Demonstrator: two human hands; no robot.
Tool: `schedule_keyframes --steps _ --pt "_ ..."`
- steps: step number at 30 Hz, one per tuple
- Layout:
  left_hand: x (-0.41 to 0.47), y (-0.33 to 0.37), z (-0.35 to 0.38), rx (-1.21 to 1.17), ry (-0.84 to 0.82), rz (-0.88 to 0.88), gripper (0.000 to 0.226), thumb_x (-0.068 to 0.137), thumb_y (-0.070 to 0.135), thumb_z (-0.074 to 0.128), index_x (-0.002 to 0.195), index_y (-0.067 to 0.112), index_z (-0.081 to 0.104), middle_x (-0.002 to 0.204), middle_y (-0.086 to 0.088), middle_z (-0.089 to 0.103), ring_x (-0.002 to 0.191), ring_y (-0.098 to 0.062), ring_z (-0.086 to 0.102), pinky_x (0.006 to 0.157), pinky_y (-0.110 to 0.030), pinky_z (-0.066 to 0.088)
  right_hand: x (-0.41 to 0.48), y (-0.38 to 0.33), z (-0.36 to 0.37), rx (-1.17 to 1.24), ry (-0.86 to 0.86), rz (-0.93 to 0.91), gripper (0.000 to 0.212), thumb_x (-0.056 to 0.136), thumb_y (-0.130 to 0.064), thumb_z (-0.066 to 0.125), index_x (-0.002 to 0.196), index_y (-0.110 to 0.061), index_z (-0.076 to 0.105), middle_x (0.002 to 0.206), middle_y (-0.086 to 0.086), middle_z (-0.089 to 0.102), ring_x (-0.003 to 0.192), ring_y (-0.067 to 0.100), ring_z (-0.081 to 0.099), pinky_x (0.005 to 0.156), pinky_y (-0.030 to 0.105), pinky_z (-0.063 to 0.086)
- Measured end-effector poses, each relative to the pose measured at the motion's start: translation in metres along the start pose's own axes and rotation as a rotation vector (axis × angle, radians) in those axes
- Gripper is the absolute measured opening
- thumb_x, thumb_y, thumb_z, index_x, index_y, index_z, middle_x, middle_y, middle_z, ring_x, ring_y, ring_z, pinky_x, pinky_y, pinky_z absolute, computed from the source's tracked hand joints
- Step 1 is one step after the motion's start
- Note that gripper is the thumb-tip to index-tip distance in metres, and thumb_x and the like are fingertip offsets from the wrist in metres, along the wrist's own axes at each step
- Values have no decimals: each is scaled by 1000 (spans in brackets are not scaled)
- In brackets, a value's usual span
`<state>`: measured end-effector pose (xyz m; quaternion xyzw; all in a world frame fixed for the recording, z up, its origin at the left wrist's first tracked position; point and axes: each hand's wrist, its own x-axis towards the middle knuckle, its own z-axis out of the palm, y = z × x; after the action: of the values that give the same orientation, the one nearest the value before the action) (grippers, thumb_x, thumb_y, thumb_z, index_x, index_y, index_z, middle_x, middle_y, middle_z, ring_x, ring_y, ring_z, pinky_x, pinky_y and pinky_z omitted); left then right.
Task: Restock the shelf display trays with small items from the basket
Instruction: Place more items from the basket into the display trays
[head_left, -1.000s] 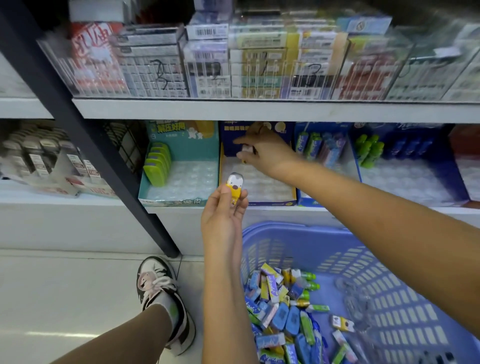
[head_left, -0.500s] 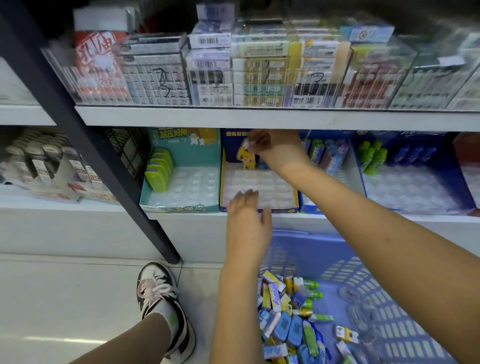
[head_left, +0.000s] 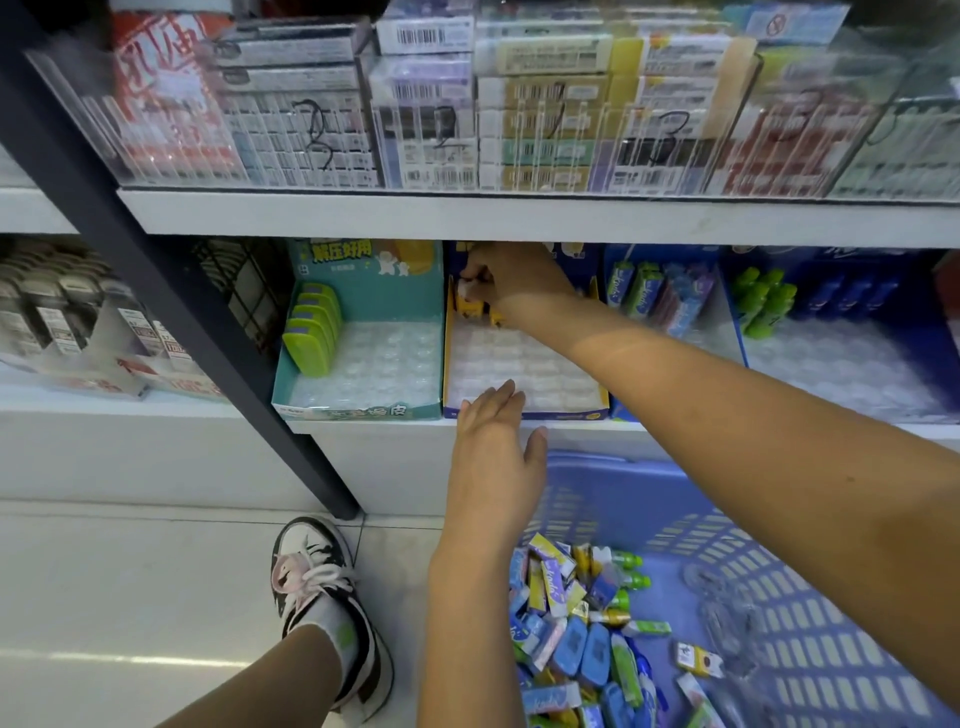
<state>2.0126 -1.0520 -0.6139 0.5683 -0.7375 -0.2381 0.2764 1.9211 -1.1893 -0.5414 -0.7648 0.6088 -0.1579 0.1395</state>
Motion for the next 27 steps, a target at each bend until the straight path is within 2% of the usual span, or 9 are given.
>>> schedule_keyframes --steps 3,6,10,14,21,24,25,27 --pt "0 0 0 -1 0 0 48 98 25 47 143 11 39 154 1 30 143 -12 19 114 -18 -4 3 -3 -2 -55 -6 -8 28 93 -17 53 118 -8 60 123 10 60 111 25 56 92 31 46" --pt "0 0 0 2 1 0 49 98 25 47 144 12 39 154 1 30 143 -11 19 113 -16 -5 5 -6 -3 -78 -18 11 26 93 -17 52 113 -2 61 116 14 63 105 27 59 92 38 49" --pt "0 0 0 10 1 6 48 98 25 47 144 12 39 154 2 30 143 -11 19 111 -14 -7 4 -4 -5 -46 -29 37 28 92 -18 55 112 1 60 114 16 63 105 29 58 92 39 49" --pt "-1 0 1 13 -1 7 49 98 25 48 144 12 39 154 1 30 143 -11 19 113 -16 -5 5 -3 -2 -91 -39 12 28 90 -11 54 113 3 61 116 20 62 105 31 60 93 41 50" --pt "0 -2 1 20 -25 3 48 98 25 48 143 12 40 154 1 30 143 -12 19 113 -17 -5 7 -1 0 -139 -22 27 24 90 -12 54 111 -5 64 116 12 62 105 26 58 88 29 45" --pt "0 2 -4 -2 -24 4 45 97 21 50 140 10 45 151 -1 36 141 -14 26 117 -23 5 -5 -1 -6 -164 -7 2 25 90 -15 52 112 -10 63 118 10 60 110 27 56 92 34 45" --pt "-2 5 -5 -52 22 1 41 97 20 51 136 9 50 147 -2 42 138 -15 33 117 -25 13 -11 -2 -9 -168 -8 -20 26 91 -16 51 114 -11 62 120 11 58 112 28 54 94 35 46" --pt "-10 10 -7 -168 201 4 30 95 17 52 123 11 62 129 -1 59 120 -13 51 105 -19 32 -30 -3 -14 -176 5 -87 27 92 -17 50 115 -10 62 121 13 58 113 30 53 93 35 45"
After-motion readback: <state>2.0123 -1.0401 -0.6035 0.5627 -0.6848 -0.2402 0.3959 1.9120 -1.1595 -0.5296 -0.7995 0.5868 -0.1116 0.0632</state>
